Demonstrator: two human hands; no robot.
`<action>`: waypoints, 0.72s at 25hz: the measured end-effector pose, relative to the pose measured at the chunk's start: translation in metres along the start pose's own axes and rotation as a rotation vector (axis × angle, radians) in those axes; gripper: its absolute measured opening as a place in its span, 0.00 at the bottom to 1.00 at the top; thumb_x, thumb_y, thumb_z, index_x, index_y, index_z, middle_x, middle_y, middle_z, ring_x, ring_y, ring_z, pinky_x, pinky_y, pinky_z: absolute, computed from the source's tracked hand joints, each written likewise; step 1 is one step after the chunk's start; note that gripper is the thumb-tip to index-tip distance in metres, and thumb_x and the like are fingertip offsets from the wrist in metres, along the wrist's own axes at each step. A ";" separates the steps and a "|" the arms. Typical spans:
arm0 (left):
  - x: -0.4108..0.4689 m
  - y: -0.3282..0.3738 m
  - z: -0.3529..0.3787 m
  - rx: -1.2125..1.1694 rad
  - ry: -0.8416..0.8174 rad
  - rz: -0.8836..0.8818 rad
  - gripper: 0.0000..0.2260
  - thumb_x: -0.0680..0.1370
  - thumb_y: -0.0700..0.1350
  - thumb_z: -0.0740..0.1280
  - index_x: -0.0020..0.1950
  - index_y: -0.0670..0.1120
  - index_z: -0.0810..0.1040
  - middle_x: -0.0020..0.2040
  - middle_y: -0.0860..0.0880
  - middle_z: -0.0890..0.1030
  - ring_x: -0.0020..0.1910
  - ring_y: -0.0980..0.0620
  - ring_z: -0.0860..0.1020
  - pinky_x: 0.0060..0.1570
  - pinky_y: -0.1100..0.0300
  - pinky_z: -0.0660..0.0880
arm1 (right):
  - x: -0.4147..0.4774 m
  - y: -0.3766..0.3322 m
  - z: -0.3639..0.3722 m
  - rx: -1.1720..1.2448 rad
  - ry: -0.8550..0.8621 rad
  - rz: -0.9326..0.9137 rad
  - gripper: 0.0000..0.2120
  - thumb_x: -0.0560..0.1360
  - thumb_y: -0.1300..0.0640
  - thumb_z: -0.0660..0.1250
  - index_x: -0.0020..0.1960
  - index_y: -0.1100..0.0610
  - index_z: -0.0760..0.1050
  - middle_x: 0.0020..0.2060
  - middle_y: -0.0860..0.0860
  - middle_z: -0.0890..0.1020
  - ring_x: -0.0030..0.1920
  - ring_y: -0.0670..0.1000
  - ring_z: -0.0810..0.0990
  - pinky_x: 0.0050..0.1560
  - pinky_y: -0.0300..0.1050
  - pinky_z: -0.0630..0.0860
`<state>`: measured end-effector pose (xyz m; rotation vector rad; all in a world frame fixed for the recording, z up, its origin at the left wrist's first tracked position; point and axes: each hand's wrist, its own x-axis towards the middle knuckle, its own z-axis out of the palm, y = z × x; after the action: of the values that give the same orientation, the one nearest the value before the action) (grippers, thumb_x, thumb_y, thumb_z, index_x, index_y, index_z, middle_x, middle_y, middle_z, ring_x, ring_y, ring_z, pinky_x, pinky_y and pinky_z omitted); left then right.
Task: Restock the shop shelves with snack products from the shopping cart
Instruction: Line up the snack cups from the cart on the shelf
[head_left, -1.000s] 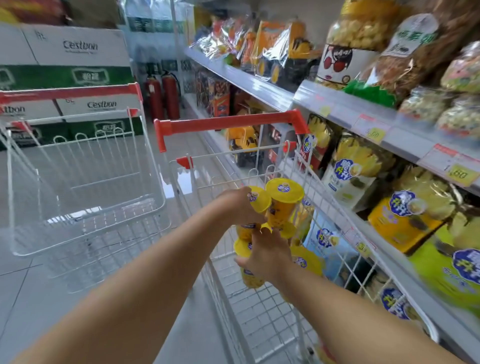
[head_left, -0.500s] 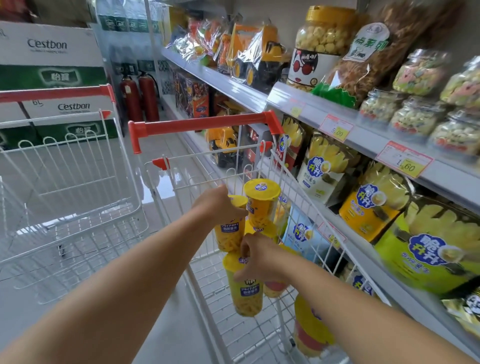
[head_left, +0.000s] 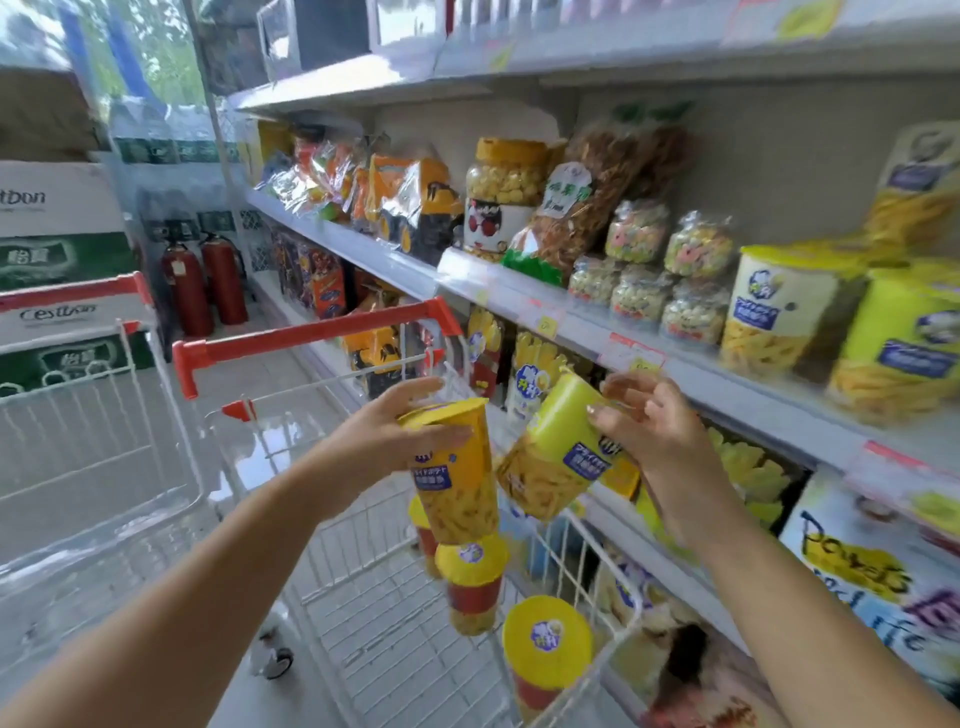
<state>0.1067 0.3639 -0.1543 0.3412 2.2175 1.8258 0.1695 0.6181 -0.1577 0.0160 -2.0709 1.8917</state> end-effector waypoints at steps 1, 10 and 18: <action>-0.004 0.009 0.012 -0.052 -0.021 0.024 0.36 0.60 0.53 0.80 0.67 0.59 0.73 0.62 0.49 0.79 0.50 0.54 0.84 0.50 0.57 0.81 | -0.005 -0.011 -0.006 0.052 0.037 -0.025 0.24 0.60 0.42 0.78 0.53 0.46 0.76 0.56 0.49 0.79 0.52 0.47 0.81 0.44 0.42 0.78; -0.024 0.070 0.138 -0.468 -0.146 0.157 0.35 0.57 0.60 0.83 0.61 0.66 0.75 0.62 0.43 0.81 0.59 0.42 0.81 0.50 0.40 0.81 | -0.075 -0.070 -0.047 0.061 0.349 -0.242 0.31 0.67 0.38 0.72 0.66 0.35 0.63 0.49 0.31 0.80 0.50 0.36 0.80 0.51 0.38 0.76; -0.017 0.098 0.193 -0.420 -0.302 0.288 0.42 0.48 0.70 0.81 0.60 0.75 0.71 0.69 0.49 0.76 0.63 0.44 0.79 0.65 0.37 0.72 | -0.064 -0.118 -0.206 -0.247 0.861 -0.361 0.37 0.70 0.53 0.76 0.72 0.50 0.58 0.52 0.44 0.75 0.42 0.30 0.77 0.43 0.26 0.71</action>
<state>0.1896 0.5552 -0.0929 0.8174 1.6021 2.1533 0.3057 0.7908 -0.0469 -0.3851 -1.5363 1.1184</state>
